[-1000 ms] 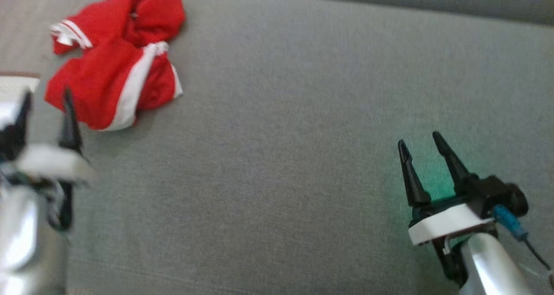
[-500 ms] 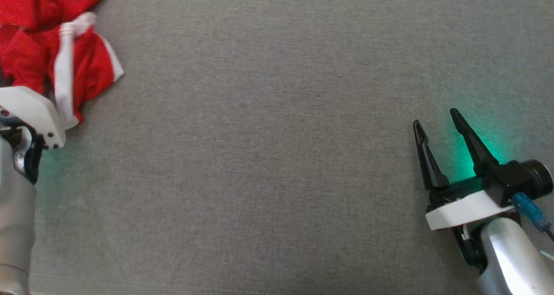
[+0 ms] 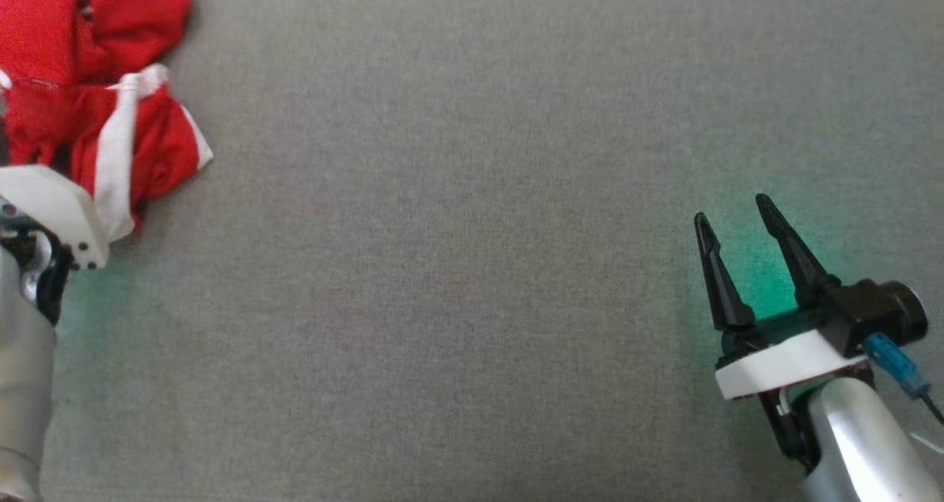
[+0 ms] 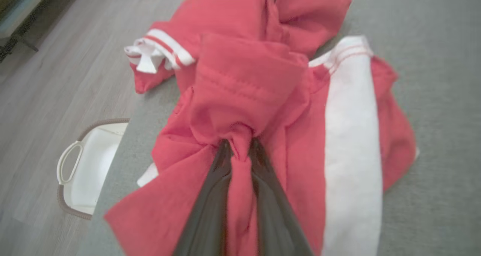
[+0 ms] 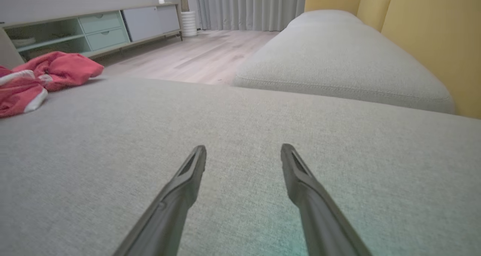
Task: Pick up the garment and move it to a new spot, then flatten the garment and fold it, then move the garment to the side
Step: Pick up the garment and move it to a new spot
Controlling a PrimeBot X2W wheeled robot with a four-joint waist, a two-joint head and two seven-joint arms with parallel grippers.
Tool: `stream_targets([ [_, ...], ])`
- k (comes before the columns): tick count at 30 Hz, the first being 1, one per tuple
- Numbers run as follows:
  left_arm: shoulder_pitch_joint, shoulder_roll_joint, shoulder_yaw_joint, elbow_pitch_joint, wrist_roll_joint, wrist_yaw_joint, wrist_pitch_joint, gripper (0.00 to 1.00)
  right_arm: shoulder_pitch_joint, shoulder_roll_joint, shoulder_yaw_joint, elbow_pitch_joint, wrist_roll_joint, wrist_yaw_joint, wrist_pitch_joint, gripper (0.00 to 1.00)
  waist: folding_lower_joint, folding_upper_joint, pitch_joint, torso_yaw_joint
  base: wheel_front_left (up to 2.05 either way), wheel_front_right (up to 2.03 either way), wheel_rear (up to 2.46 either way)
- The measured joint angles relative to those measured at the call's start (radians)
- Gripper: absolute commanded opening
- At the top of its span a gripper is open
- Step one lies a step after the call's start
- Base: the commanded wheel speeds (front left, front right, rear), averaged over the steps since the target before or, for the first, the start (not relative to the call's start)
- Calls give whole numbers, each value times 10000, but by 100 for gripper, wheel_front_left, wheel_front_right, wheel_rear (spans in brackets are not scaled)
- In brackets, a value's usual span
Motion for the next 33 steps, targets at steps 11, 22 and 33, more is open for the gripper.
stream_targets([
  [11,783,1325,-1369,-6092,-2987,-52,1308,0,571,650,12,280,192,0,-8,100,-2,0,-1595,1,0,0,0],
  [22,3743,-190,-2646,-11561,-5565,420,3099,0,522,991,385,297,278,0,-8,100,0,0,-2061,-1558,0,0,0],
  [33,4288,-2059,-4148,-9292,-5359,623,2387,0,169,1244,546,136,399,0,-8,100,1,0,-1772,-3639,0,0,0],
])
